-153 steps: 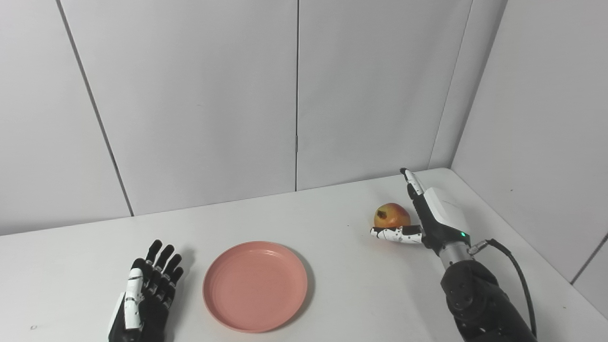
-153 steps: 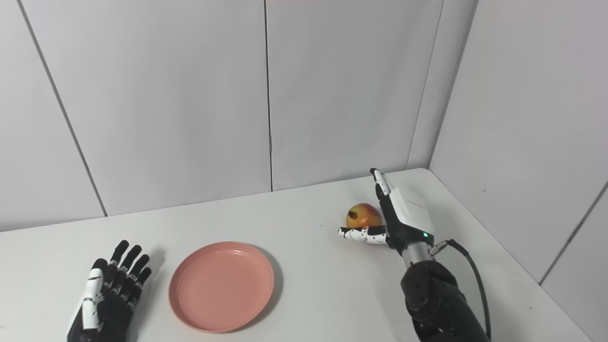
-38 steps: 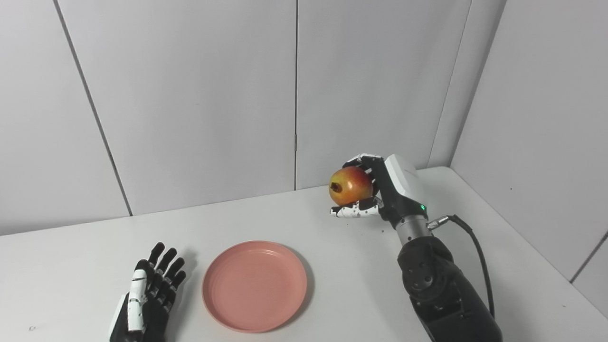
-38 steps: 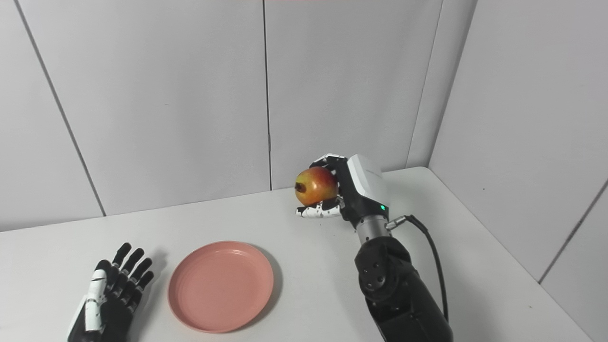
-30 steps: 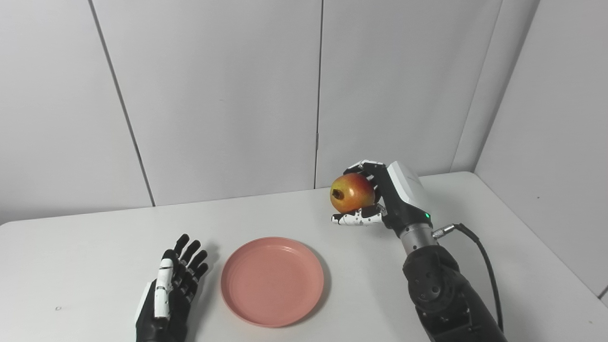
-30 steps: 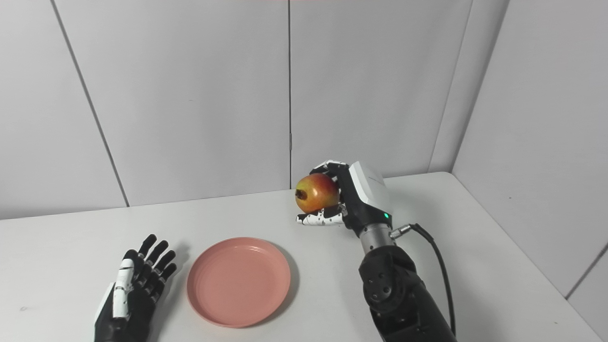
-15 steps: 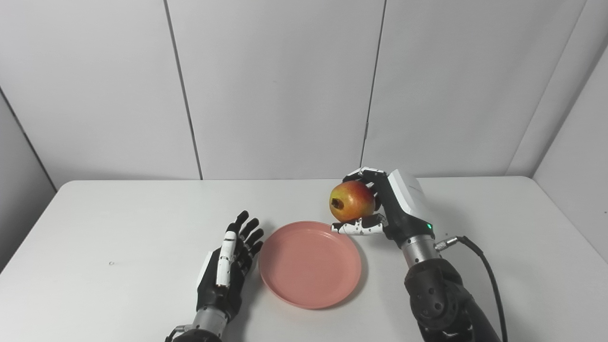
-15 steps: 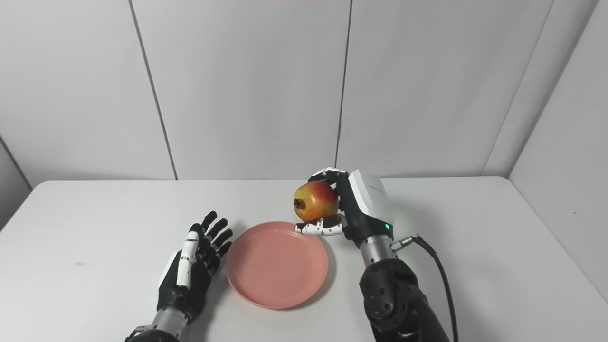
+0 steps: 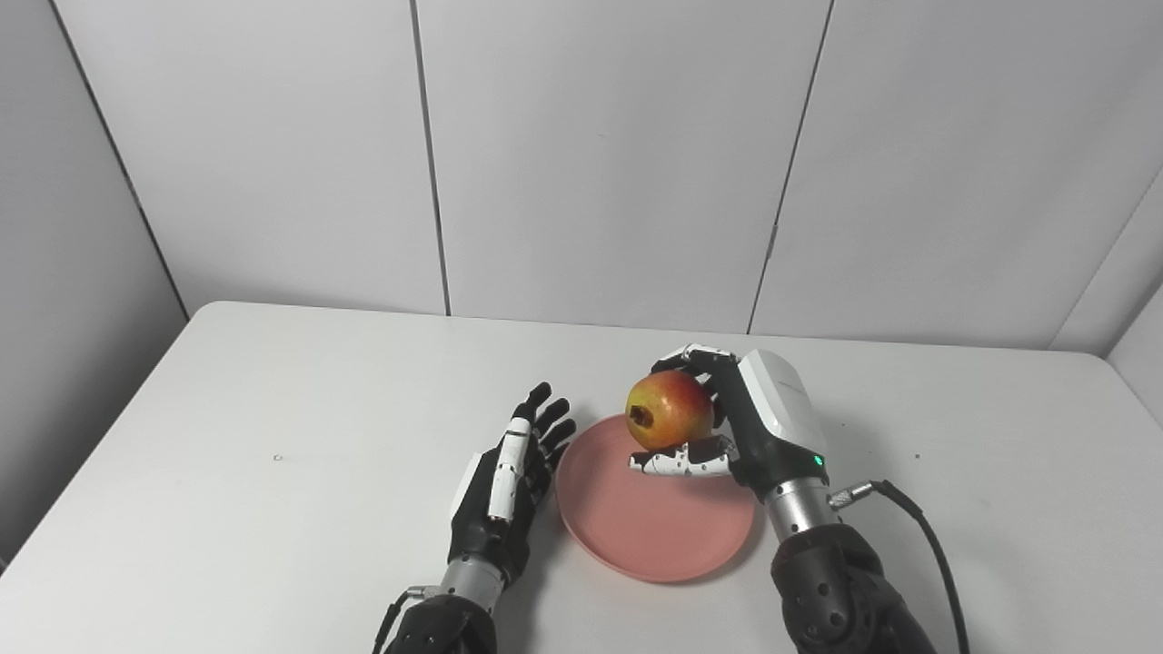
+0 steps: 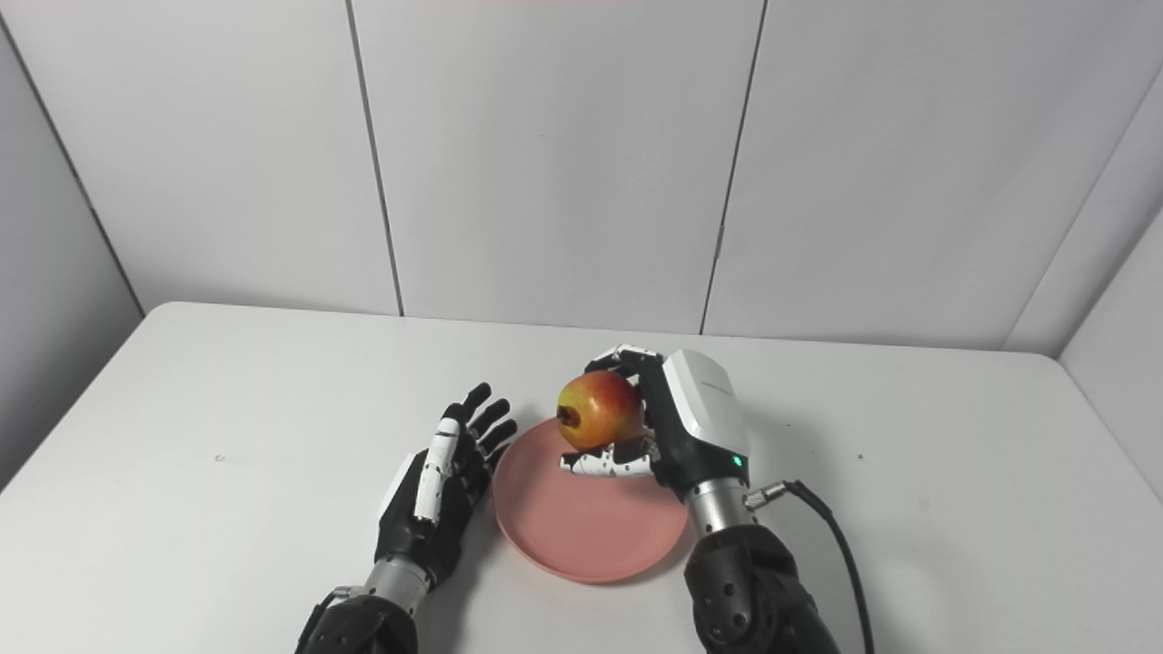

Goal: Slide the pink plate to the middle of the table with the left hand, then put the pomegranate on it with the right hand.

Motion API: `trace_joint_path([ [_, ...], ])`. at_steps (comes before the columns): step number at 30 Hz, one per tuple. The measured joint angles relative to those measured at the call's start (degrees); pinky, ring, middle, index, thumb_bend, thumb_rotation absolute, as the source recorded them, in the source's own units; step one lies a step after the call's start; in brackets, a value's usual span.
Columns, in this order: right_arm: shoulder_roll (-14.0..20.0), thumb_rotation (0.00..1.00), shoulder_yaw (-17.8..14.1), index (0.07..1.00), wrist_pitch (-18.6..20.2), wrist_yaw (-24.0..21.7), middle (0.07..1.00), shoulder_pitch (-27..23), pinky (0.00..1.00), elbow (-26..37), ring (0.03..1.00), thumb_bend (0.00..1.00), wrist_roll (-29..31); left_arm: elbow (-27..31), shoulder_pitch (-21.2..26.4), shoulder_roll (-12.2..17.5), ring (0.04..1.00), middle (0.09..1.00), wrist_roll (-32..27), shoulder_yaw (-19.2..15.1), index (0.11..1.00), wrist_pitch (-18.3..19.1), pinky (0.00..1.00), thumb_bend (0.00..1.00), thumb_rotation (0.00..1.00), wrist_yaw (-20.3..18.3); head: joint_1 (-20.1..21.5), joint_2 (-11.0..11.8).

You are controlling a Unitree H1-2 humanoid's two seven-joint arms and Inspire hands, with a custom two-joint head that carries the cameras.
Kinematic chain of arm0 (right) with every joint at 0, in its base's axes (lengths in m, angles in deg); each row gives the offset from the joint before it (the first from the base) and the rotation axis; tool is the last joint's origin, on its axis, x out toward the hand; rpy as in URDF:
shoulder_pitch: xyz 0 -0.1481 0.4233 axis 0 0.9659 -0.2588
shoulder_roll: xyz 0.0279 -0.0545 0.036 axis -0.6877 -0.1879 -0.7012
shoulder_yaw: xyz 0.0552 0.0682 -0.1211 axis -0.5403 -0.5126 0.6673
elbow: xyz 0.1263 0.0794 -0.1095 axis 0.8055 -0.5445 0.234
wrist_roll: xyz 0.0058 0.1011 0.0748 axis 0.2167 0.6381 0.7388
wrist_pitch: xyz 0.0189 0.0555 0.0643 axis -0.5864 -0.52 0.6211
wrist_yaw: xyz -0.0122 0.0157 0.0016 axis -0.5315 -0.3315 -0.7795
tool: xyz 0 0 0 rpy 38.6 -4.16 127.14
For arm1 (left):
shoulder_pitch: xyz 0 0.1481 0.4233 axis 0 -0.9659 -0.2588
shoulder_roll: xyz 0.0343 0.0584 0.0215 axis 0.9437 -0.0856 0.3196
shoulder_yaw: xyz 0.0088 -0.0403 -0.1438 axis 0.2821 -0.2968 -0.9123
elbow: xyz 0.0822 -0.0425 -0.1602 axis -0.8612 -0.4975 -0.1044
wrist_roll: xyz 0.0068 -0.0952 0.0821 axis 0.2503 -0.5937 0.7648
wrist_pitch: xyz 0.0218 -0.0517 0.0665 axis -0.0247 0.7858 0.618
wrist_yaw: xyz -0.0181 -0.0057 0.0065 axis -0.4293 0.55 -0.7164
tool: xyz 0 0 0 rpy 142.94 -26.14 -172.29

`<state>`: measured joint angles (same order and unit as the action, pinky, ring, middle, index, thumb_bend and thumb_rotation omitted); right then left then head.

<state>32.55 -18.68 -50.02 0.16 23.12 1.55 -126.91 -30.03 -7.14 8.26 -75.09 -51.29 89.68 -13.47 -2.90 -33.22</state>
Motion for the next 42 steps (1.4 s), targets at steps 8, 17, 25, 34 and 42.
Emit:
trace_joint_path([
  [8,-0.4,0.0,0.63,0.531,-1.48,0.02,0.437,1.86,0.29,-1.67,0.376,0.52,-0.06,-0.33,0.01,-0.34,0.912,0.922,1.23,0.26,0.919,-0.32,0.9,0.42,1.0,-0.01,-0.35,-0.35],
  [17,-0.48,0.0,1.98,0.527,-2.23,0.25,0.431,2.98,0.29,-4.11,0.375,0.52,-0.59,-0.33,0.0,-0.33,0.914,0.926,1.32,0.25,0.921,-0.42,0.91,0.42,1.0,-0.06,0.62,-0.97],
  [25,-0.62,0.0,3.2,0.531,-4.03,1.68,0.423,3.91,0.26,-5.78,0.352,0.52,-1.67,-0.14,-0.01,-0.3,0.913,0.925,1.32,0.25,0.923,-0.23,0.9,0.41,1.0,-0.09,1.14,-1.49],
  [34,-0.6,0.0,3.76,0.524,-4.12,1.69,0.458,5.04,0.33,-6.32,0.426,0.53,-3.0,0.08,-0.09,-0.23,0.909,0.92,1.32,0.12,0.919,-0.02,0.89,0.41,1.0,-0.07,1.41,-2.02],
  [42,-0.28,0.17,4.54,0.679,-4.03,0.35,0.667,5.05,0.5,-5.56,0.609,0.73,-4.93,0.26,-0.1,-0.2,0.918,0.926,1.27,0.08,0.925,0.3,0.91,0.42,1.0,-0.08,1.85,-2.72],
])
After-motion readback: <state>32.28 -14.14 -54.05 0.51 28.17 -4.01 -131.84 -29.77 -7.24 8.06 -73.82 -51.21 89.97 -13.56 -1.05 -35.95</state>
